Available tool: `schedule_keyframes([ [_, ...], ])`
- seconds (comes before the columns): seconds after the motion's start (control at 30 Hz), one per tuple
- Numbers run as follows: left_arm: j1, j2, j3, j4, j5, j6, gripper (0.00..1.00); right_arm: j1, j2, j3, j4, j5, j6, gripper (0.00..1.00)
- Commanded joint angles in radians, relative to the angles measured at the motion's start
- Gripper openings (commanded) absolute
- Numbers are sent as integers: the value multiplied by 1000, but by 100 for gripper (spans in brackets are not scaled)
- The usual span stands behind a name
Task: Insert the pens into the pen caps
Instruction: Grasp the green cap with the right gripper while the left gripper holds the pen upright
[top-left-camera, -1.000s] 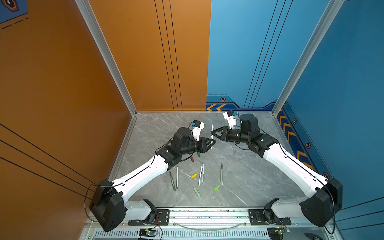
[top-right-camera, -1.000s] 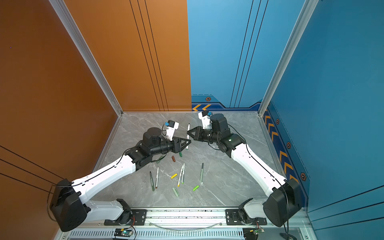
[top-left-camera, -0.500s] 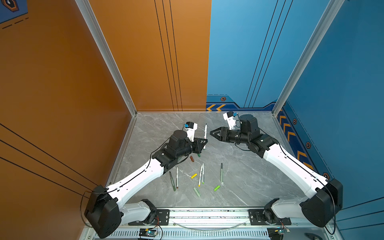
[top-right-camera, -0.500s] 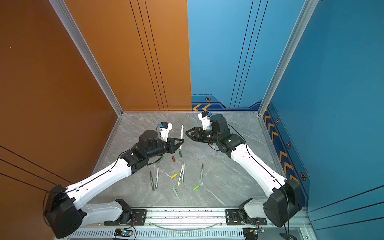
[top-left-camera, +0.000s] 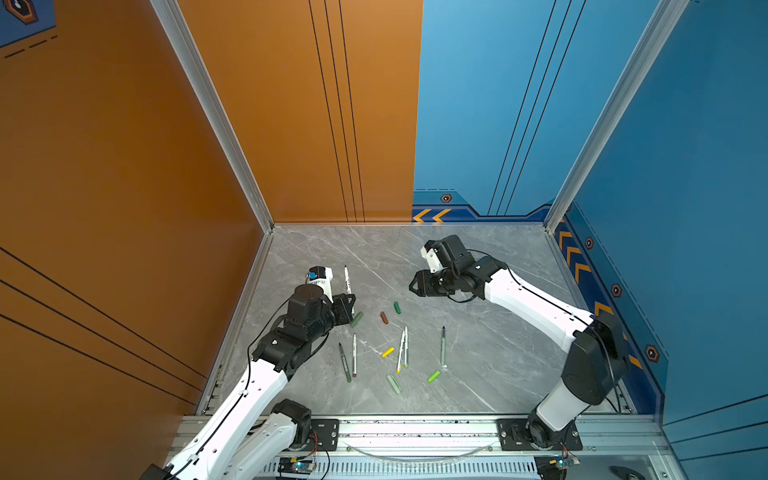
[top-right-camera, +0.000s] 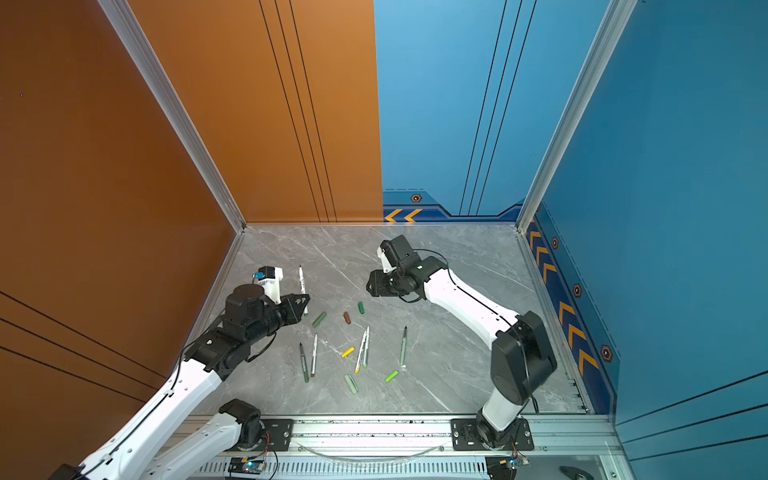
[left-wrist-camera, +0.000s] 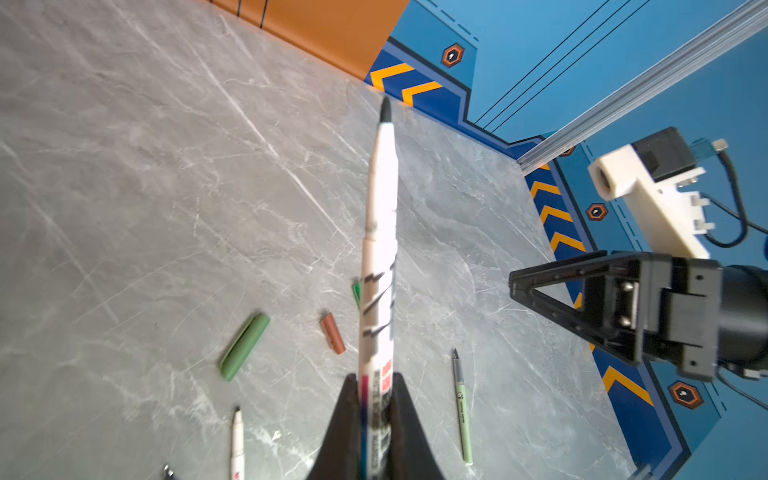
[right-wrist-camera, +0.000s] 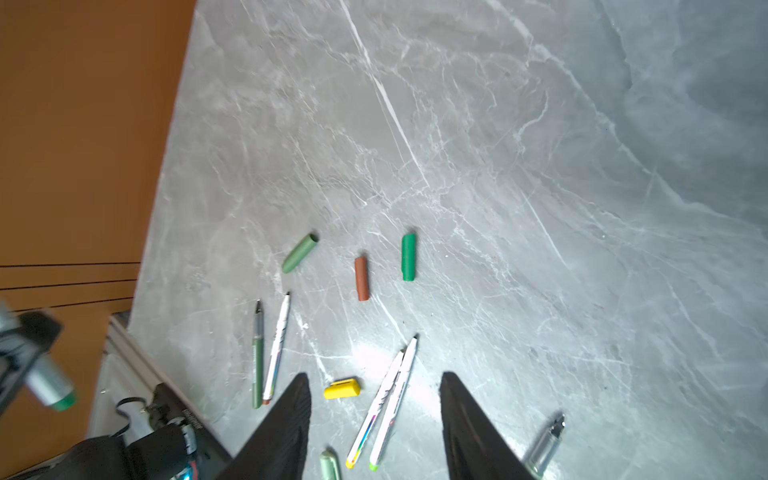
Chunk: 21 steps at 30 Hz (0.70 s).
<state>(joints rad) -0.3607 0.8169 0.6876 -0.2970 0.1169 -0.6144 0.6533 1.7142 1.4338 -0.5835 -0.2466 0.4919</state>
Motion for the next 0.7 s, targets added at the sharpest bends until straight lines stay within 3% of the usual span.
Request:
schedule_keyframes([
  [0.0, 8, -13, -24, -64, 53, 6, 0, 30, 103, 78, -98, 100, -69, 52],
  [0.33, 15, 9, -50, -40, 115, -21, 0, 96, 394, 259, -127, 143, -99, 49],
  [0.67, 20, 37, -52, -13, 134, -19, 0, 111, 531, 356, -171, 210, -112, 39],
])
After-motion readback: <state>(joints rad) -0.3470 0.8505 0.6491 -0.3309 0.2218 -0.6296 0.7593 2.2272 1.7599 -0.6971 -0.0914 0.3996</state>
